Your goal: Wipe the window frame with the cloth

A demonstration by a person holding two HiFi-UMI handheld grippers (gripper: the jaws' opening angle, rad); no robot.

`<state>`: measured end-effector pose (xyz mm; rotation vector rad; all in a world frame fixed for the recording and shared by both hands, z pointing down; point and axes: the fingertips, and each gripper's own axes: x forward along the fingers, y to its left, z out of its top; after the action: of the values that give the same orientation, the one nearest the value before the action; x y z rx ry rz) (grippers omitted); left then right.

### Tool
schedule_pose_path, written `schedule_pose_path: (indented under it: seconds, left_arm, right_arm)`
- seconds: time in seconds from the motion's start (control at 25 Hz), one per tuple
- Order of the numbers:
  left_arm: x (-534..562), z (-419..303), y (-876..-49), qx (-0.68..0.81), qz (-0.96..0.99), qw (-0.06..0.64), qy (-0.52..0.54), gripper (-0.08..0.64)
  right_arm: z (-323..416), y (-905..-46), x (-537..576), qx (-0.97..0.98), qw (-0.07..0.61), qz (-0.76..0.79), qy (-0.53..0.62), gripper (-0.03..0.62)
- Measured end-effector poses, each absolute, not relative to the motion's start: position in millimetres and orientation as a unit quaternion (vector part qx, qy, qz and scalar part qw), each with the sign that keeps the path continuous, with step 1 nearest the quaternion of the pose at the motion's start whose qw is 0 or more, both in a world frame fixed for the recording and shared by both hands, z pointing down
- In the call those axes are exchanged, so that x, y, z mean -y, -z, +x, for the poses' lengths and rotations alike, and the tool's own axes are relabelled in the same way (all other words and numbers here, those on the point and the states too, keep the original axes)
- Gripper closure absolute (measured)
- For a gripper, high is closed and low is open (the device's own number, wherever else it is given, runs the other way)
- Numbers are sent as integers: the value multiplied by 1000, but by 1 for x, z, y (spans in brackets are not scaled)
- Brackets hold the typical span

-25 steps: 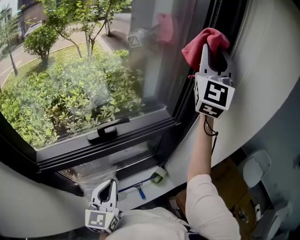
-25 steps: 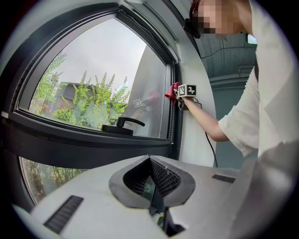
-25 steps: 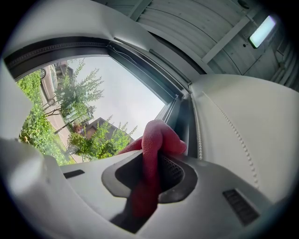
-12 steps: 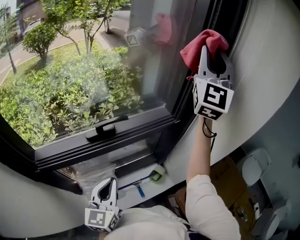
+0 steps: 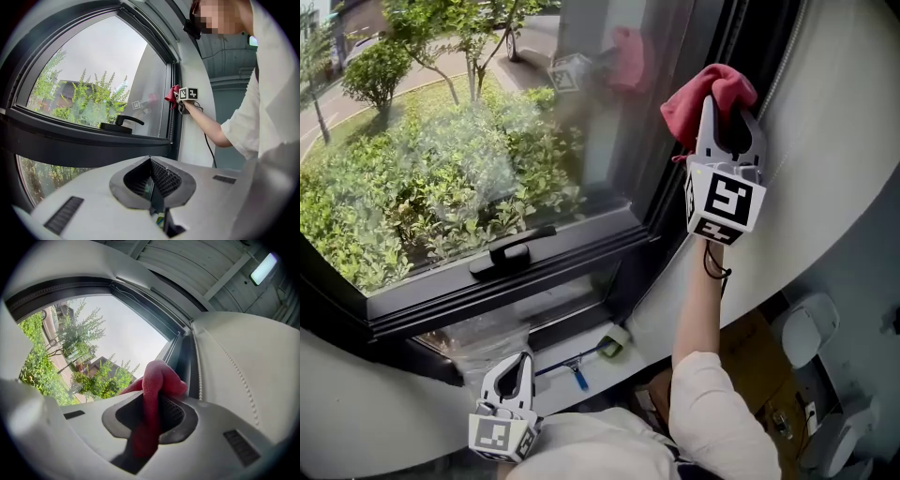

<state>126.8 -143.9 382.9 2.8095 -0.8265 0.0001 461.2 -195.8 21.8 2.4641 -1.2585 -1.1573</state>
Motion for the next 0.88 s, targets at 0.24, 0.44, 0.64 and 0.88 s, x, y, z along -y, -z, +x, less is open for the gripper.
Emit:
schedule_pose_path:
  seconds: [0.24, 0.44, 0.64, 0.88]
  left_arm:
    - [144, 123, -385, 279, 955, 103, -3, 552]
    - [144, 120, -385, 283, 953, 105, 0, 552]
    - [144, 117, -384, 284, 953, 103, -3, 552]
    - [145, 115, -385, 283, 954, 99, -8, 552]
  right_arm:
    - [460, -33, 196, 413, 84, 823, 381, 505]
    - [461, -43, 196, 406, 93, 828, 377, 506]
    - [462, -51, 196, 404, 95, 830, 374, 506]
    - [463, -57, 197, 402, 99, 832, 369, 506]
